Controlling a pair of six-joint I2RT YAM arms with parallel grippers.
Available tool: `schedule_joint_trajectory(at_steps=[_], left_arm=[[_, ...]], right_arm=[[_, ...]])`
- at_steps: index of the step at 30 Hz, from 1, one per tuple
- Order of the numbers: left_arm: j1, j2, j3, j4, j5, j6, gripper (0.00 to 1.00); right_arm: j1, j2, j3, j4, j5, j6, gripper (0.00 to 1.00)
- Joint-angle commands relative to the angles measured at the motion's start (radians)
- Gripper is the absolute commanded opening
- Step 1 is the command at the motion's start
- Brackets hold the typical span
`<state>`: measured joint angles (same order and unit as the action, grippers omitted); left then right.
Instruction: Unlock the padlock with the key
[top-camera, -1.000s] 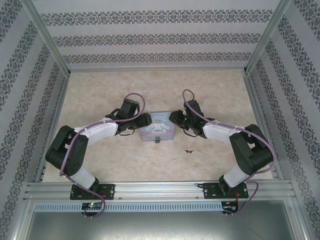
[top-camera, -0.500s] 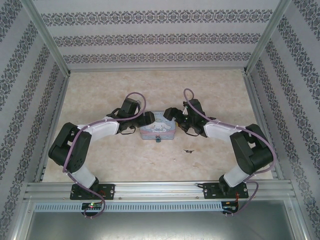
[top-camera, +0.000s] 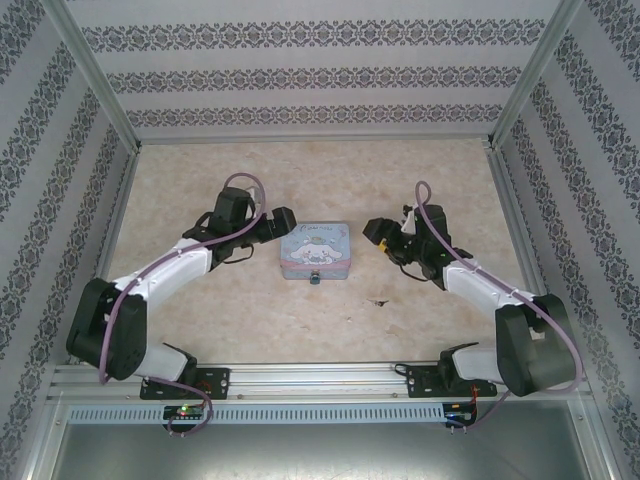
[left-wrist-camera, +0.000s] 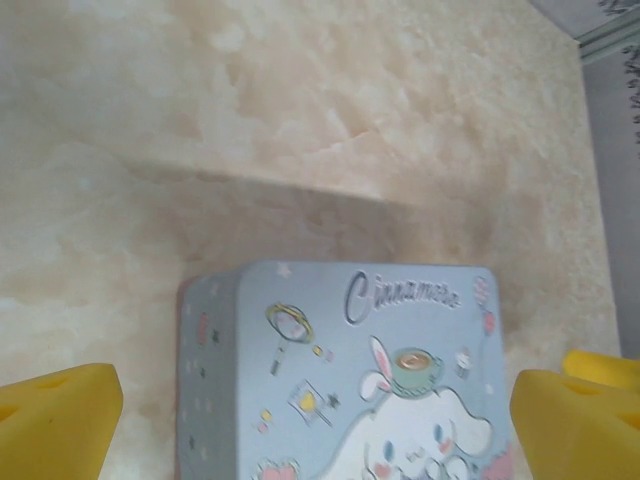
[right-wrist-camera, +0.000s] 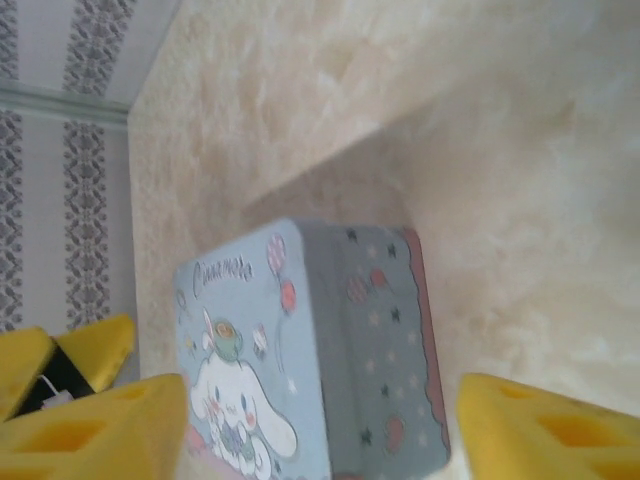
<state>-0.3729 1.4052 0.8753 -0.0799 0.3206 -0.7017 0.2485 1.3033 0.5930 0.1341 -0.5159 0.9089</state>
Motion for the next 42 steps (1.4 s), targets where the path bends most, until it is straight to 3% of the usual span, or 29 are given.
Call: schedule_joint_trajectory(at_steps=[1, 5, 12, 18, 32, 42], left_arm=[[-0.017, -0.051, -0.018, -0.094, 0.035, -0.011, 1.0], [-0.082, -0.075, -0.006, -0.118, 0.032, -0.037, 1.0], [-0.211, -0.047, 0.018, -0.075, -0.007, -0.087, 1.0], [-0.268, -0.014, 0.039, -0.044, -0.031, -0.11, 1.0], [-0.296, 0.034, 0.059, 0.0, -0.022, -0.114, 1.0], [-0.296, 0.077, 0.067, 0.029, -0.001, -0.107, 1.0]], right_arm=[[0.002, -0.046, -0.043, -0.112, -0.056, -0.106, 0.64], [0.019, -0.09, -0.093, -0.227, 0.024, -0.171, 0.59], [0.092, -0.107, -0.131, -0.294, 0.112, -0.203, 0.59], [0.152, -0.082, -0.135, -0.324, 0.154, -0.214, 0.59], [0.304, -0.061, -0.067, -0.521, 0.32, -0.261, 0.58], [0.439, 0.071, 0.098, -0.731, 0.508, -0.366, 0.59]])
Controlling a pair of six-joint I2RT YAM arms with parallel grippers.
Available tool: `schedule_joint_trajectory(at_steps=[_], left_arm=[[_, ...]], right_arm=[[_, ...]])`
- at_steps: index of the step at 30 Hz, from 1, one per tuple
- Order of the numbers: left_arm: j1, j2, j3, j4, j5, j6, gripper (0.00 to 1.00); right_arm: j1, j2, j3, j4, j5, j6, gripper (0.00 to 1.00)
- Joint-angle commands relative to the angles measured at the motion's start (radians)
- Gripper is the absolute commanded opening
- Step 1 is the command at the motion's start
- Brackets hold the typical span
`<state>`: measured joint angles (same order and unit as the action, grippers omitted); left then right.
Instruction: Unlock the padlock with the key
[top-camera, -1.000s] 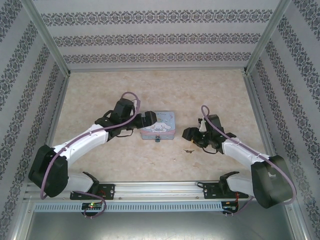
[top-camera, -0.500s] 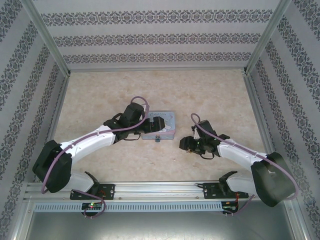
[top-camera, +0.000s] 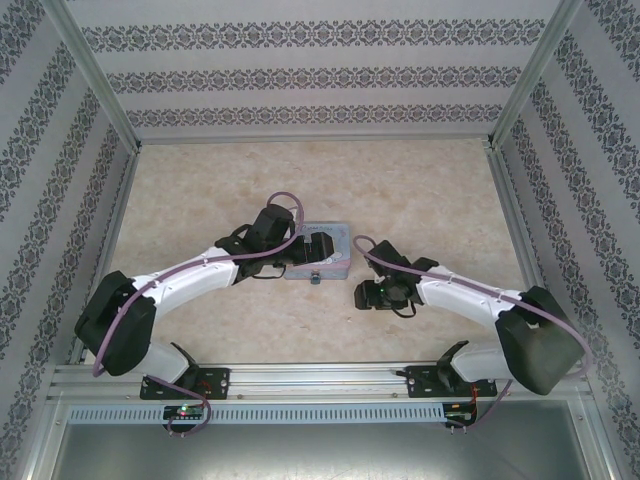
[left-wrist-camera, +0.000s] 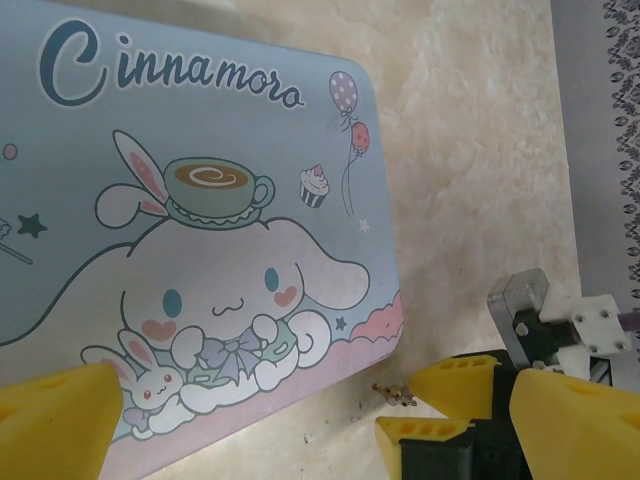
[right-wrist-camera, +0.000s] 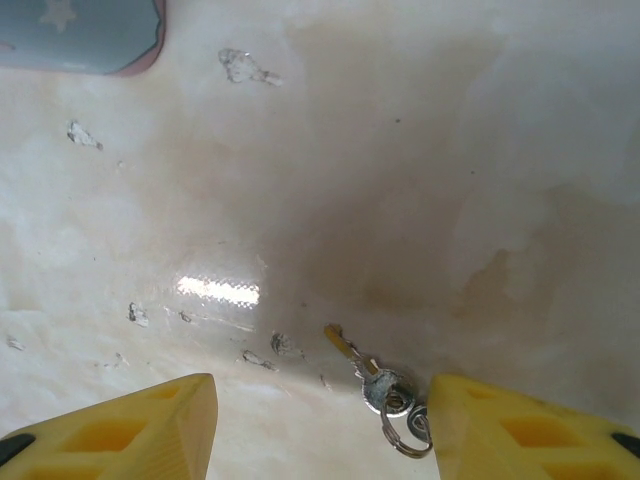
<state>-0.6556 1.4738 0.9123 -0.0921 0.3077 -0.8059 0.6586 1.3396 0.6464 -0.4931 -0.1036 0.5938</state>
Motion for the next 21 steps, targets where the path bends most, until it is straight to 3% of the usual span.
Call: schedule_joint_trajectory(at_steps=[1, 10, 21], left_arm=[[-0.014, 0.013, 0.031, 0.044, 0.013, -0.001, 1.0], [-0.013, 0.026, 0.039, 0.045, 0.03, 0.007, 1.0], [-0.013, 0.039, 0.048, 0.052, 0.033, 0.008, 1.0]], right_arm=[[0.034, 0.046, 0.052, -0.111, 0.104, -0.053, 0.59], [0.046, 0.104, 0.077, -0.132, 0.138, -0.071, 0.56], [0.057, 0.144, 0.074, -0.12, 0.116, -0.082, 0.36]])
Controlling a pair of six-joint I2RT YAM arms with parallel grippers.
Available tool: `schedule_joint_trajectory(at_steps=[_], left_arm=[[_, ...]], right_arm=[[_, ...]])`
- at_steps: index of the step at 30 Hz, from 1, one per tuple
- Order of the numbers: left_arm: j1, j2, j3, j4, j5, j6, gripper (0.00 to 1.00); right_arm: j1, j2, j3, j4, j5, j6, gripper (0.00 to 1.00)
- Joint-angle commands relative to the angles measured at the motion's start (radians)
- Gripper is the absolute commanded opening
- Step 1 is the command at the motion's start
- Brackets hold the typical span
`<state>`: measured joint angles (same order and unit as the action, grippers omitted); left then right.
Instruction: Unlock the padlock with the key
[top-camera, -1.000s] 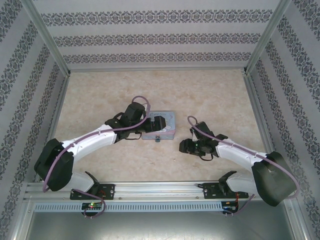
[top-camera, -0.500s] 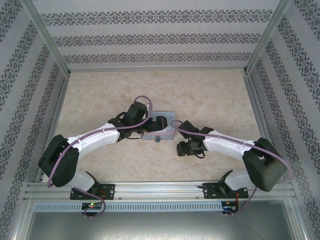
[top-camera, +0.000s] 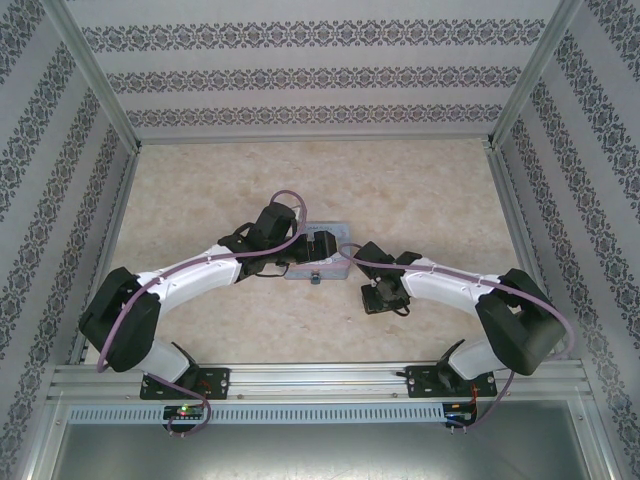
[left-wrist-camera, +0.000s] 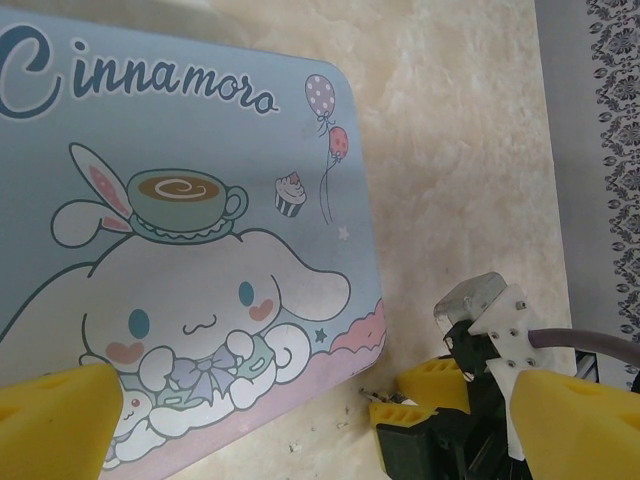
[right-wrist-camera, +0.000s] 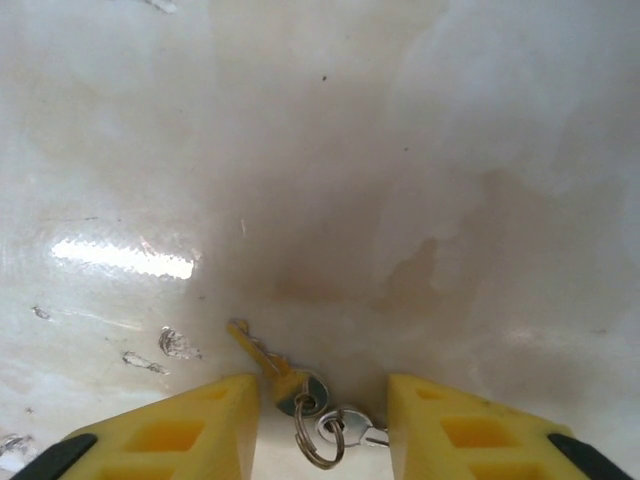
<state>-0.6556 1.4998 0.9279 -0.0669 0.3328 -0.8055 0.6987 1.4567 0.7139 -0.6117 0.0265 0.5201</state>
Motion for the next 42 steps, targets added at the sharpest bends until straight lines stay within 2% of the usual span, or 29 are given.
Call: schedule_joint_trajectory(at_steps=[1, 5, 10, 14, 23, 30, 35, 42], left_arm=[[-0.013, 0.014, 0.032, 0.026, 0.008, 0.008, 1.0], [-0.013, 0.017, 0.035, 0.027, 0.011, 0.004, 1.0], [-0.013, 0.009, 0.031, 0.027, 0.012, 0.0, 1.0], [-0.014, -0.011, 0.018, 0.023, 0.002, -0.003, 1.0], [-0.013, -0.043, -0.006, 0.023, -0.009, -0.011, 1.0], [-0.013, -0.043, -0.016, 0.081, 0.059, -0.045, 0.99], [-0.014, -0.034, -0.032, 0.164, 0.129, -0.099, 0.9], [-0.014, -0.003, -0.056, 0.267, 0.166, -0.186, 0.66]], right_arm=[[0.018, 0.03, 0.005, 0.002, -0.017, -0.008, 0.34], [0.017, 0.047, -0.002, 0.019, -0.028, -0.008, 0.23], [0.016, 0.051, -0.004, 0.036, -0.045, -0.017, 0.0], [0.006, 0.005, -0.004, 0.04, -0.056, -0.022, 0.0], [-0.077, -0.22, -0.014, 0.068, -0.174, 0.005, 0.0], [-0.103, -0.292, 0.002, 0.094, -0.247, 0.071, 0.0], [-0.102, -0.286, 0.044, 0.146, -0.295, 0.13, 0.0], [-0.102, -0.235, 0.107, 0.229, -0.333, 0.193, 0.0]])
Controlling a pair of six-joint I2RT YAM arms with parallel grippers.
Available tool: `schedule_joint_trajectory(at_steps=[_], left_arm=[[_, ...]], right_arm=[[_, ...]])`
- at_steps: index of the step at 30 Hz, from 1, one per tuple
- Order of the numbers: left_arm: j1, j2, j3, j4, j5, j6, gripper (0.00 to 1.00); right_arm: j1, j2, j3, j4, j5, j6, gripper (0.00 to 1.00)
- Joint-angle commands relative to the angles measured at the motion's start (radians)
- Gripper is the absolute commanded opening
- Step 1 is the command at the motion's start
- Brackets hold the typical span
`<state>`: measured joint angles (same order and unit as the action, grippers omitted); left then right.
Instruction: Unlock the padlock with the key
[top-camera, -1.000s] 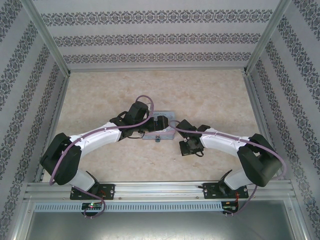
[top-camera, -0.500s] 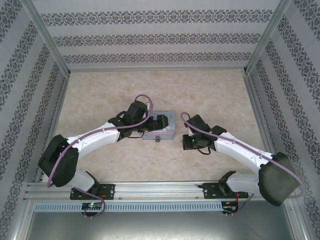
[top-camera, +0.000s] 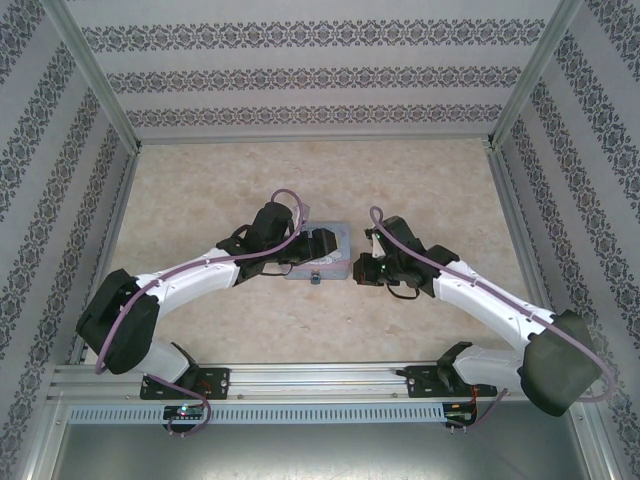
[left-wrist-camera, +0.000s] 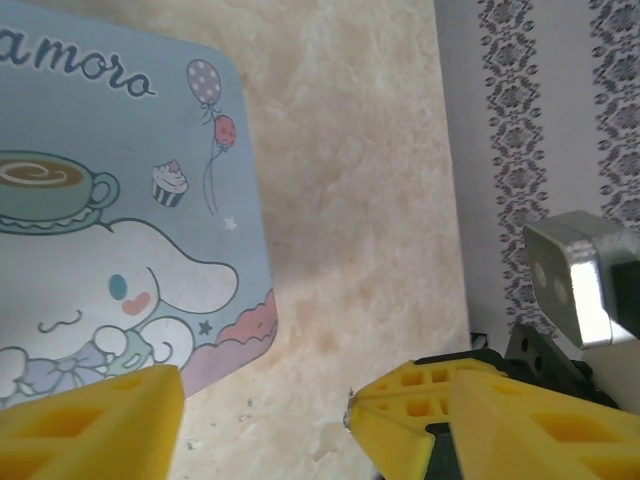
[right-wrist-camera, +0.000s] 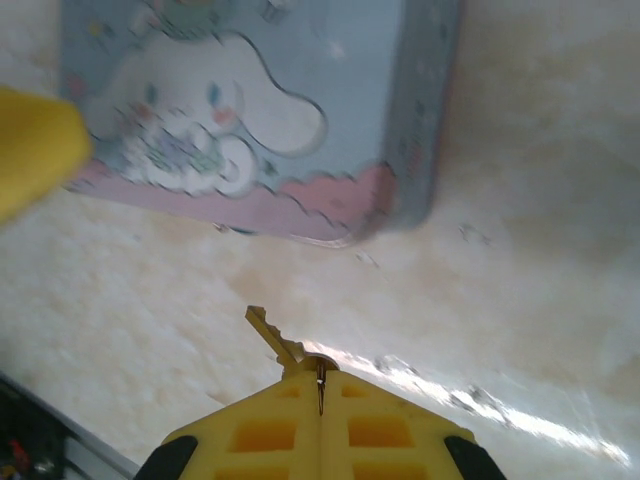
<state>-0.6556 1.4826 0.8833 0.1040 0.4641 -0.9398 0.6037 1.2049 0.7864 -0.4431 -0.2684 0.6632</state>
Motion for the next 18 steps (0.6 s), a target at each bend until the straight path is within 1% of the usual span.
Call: schedule_joint_trajectory(at_steps=[1, 4, 12, 14, 18], left_arm=[[-0.015, 0.021, -0.013, 0.109, 0.039, -0.059, 0.64], [-0.016, 0.034, -0.014, 0.129, 0.04, -0.073, 0.6], [-0.029, 0.066, 0.002, 0.142, 0.039, -0.078, 0.52], [-0.033, 0.074, 0.005, 0.146, 0.04, -0.078, 0.48], [-0.041, 0.086, 0.007, 0.149, 0.039, -0.078, 0.46]], right_arm=[[-0.007, 0.024, 0.04, 0.076, -0.047, 0.059, 0.0], [-0.006, 0.049, 0.054, 0.107, -0.058, 0.076, 0.0], [-0.004, 0.08, 0.09, 0.121, -0.067, 0.082, 0.0], [-0.004, 0.086, 0.096, 0.124, -0.068, 0.082, 0.0], [-0.004, 0.092, 0.096, 0.127, -0.07, 0.082, 0.0]])
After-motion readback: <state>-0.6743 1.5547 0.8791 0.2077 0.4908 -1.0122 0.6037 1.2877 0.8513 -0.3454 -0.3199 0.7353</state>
